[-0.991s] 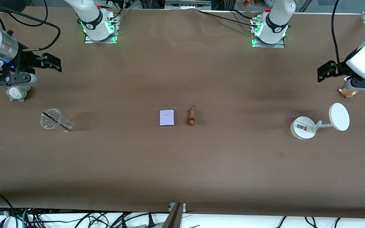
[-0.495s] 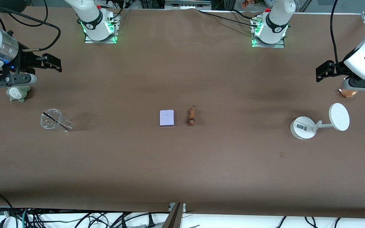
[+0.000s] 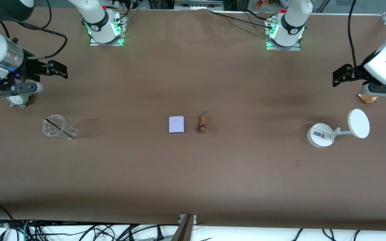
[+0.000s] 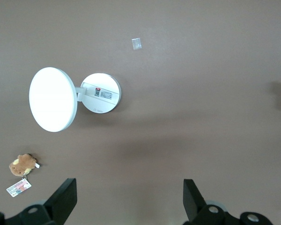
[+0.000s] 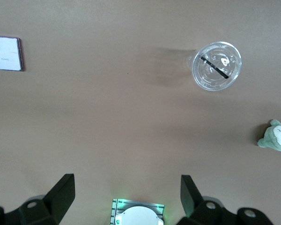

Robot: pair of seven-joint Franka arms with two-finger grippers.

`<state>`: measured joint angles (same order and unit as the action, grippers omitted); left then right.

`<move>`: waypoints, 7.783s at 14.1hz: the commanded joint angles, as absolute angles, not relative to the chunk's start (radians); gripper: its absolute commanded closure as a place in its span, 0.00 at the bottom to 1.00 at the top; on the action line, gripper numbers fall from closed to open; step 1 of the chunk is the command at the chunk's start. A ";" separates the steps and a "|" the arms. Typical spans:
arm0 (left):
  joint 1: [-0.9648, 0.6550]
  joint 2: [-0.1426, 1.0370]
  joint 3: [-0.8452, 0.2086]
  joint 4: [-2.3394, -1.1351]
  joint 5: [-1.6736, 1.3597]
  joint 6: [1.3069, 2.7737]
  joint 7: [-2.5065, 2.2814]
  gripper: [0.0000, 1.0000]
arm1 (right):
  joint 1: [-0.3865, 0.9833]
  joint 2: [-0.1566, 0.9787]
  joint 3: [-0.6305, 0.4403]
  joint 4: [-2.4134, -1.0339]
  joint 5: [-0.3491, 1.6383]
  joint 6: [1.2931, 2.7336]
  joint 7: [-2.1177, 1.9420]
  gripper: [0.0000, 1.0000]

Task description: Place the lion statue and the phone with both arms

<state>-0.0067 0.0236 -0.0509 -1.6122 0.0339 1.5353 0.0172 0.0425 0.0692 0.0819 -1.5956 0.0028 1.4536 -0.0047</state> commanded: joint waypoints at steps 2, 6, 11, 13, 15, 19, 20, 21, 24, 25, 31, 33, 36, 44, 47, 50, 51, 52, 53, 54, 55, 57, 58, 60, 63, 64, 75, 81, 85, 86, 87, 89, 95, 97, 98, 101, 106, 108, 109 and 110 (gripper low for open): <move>0.003 0.032 -0.046 -1.597 0.012 1.467 0.044 0.00 | 0.078 0.084 0.095 -1.580 -0.002 1.462 0.006 0.00; -0.001 0.049 -0.048 -1.585 0.012 1.465 0.041 0.00 | 0.086 0.086 0.095 -1.580 -0.002 1.470 0.006 0.00; 0.002 0.051 -0.046 -1.588 0.014 1.462 0.040 0.00 | 0.084 0.086 0.095 -1.580 -0.002 1.470 0.006 0.00; -0.002 0.051 -0.048 -1.582 0.015 1.462 0.043 0.00 | 0.084 0.086 0.095 -1.580 -0.002 1.470 0.006 0.00; -0.015 0.066 -0.049 -1.583 0.012 1.462 0.031 0.00 | 0.084 0.086 0.095 -1.580 -0.002 1.470 0.006 0.00; -0.105 0.130 -0.077 -1.582 -0.020 1.463 0.029 0.00 | 0.084 0.086 0.095 -1.580 -0.002 1.471 0.006 0.00; -0.130 0.149 -0.077 -1.582 -0.047 1.482 0.023 0.00 | 0.084 0.086 0.095 -1.580 -0.002 1.471 0.006 0.00; -0.150 0.173 -0.078 -1.582 -0.072 1.518 0.000 0.00 | 0.084 0.086 0.095 -1.580 -0.002 1.471 0.006 0.00; -0.265 0.300 -0.078 -1.583 -0.063 1.589 -0.139 0.00 | 0.086 0.086 0.095 -1.580 -0.002 1.474 0.006 0.00; -0.293 0.330 -0.078 -1.583 -0.069 1.609 -0.209 0.00 | 0.084 0.086 0.095 -1.580 0.000 1.474 0.006 0.00; -0.552 0.481 -0.080 -1.585 -0.074 1.996 -0.600 0.00 | 0.084 0.086 0.095 -1.580 -0.002 1.474 0.006 0.00; -0.598 0.549 -0.080 -1.585 -0.072 2.161 -0.609 0.00 | 0.084 0.086 0.095 -1.580 -0.002 1.473 0.006 0.00; -0.637 0.636 -0.077 -1.594 -0.061 2.316 -0.609 0.00 | 0.084 0.086 0.095 -1.582 -0.002 1.473 0.006 0.00; -0.653 0.745 -0.074 -1.592 0.012 2.487 -0.611 0.00 | 0.084 0.086 0.095 -1.582 -0.002 1.473 0.005 0.00; -0.650 0.759 -0.071 -1.591 0.057 2.506 -0.611 0.02 | 0.086 0.086 0.095 -1.582 -0.002 1.473 0.005 0.00; -0.644 0.758 -0.058 -1.589 0.057 2.522 -0.598 0.52 | 0.084 0.086 0.095 -1.582 -0.002 1.471 0.005 0.00; -0.644 0.759 -0.054 -1.588 0.057 2.523 -0.598 0.62 | 0.084 0.086 0.095 -1.582 -0.002 1.473 0.005 0.00; -0.644 0.759 -0.054 -1.588 0.057 2.523 -0.598 0.67 | 0.084 0.086 0.095 -1.582 -0.002 1.471 0.005 0.00; -0.644 0.758 -0.054 -1.588 0.057 2.523 -0.598 0.75 | 0.084 0.086 0.095 -1.582 -0.002 1.473 0.006 0.00; -0.643 0.758 -0.054 -1.588 0.057 2.523 -0.598 0.80 | 0.086 0.086 0.095 -1.582 -0.002 1.473 0.006 0.00; -0.643 0.758 -0.054 -1.588 0.057 2.522 -0.598 0.83 | 0.089 0.086 0.095 -1.582 -0.002 1.474 0.006 0.00; -0.617 0.733 -0.054 -1.592 0.057 2.508 -0.598 0.89 | 0.109 0.094 0.095 -1.580 -0.002 1.483 0.008 0.00; -0.591 0.703 -0.054 -1.597 0.057 2.482 -0.598 0.89 | 0.118 0.095 0.095 -1.578 0.000 1.489 0.009 0.00; -0.534 0.651 -0.058 -1.592 0.057 2.334 -0.533 0.89 | 0.136 0.106 0.095 -1.580 0.006 1.514 0.056 0.00; -0.444 0.577 -0.063 -1.595 0.052 2.092 -0.373 0.89 | 0.208 0.149 0.095 -1.583 0.009 1.572 0.121 0.00; -0.419 0.556 -0.061 -1.594 0.052 2.038 -0.365 0.89 | 0.234 0.170 0.095 -1.585 0.011 1.603 0.176 0.00; -0.114 0.549 -0.055 -1.730 0.208 2.109 -0.161 0.89 | 0.457 0.506 0.095 -1.574 0.002 2.050 0.527 0.00; -0.052 0.546 -0.055 -1.838 0.291 2.276 -0.156 0.88 | 0.521 0.684 0.094 -1.502 0.000 2.239 0.641 0.00; -0.032 0.551 -0.061 -1.839 0.291 2.276 -0.158 0.88 | 0.538 0.751 0.092 -1.483 -0.002 2.324 0.640 0.00; -0.029 0.554 -0.061 -1.839 0.291 2.276 -0.158 0.87 | 0.543 0.771 0.092 -1.483 -0.002 2.353 0.638 0.00; -0.025 0.560 -0.063 -1.841 0.285 2.276 -0.158 0.86 | 0.548 0.788 0.092 -1.483 -0.002 2.387 0.637 0.00; -0.023 0.561 -0.063 -1.839 0.276 2.276 -0.158 0.79 | 0.554 0.819 0.092 -1.483 -0.003 2.428 0.635 0.00; -0.023 0.560 -0.064 -1.835 0.275 2.267 -0.164 0.00 | 0.574 0.857 0.092 -1.483 -0.071 2.450 0.597 0.00; -0.023 0.548 -0.064 -1.830 0.275 2.254 -0.169 0.00 | 0.580 0.859 0.092 -1.483 -0.071 2.450 0.598 0.00; -0.026 0.540 -0.067 -1.821 0.273 2.223 -0.169 0.00 | 0.581 0.859 0.094 -1.483 -0.071 2.450 0.601 0.00; -0.028 0.493 -0.109 -1.772 0.273 2.093 -0.170 0.00 | 0.578 0.859 0.092 -1.483 -0.071 2.450 0.586 0.40; -0.028 0.460 -0.196 -1.579 0.253 1.794 -0.169 0.00 | 0.562 0.842 0.086 -1.483 -0.066 2.441 0.557 0.53; -0.026 0.450 -0.199 -1.482 0.165 1.680 -0.164 0.00 | 0.531 0.828 0.089 -1.483 -0.063 2.406 0.525 0.53; -0.025 0.430 -0.199 -1.442 0.144 1.628 -0.161 0.00 | 0.519 0.810 0.089 -1.483 -0.058 2.375 0.503 0.53; -0.028 0.405 -0.201 -1.410 0.143 1.591 -0.163 0.00 | 0.506 0.805 0.089 -1.485 -0.058 2.353 0.486 0.53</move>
<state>-0.0359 0.4349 -0.1943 -1.4900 0.1736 1.6799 -0.1736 0.5348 0.8405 0.0808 -1.4822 -0.0595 2.4117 0.5299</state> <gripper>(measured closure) 0.000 0.159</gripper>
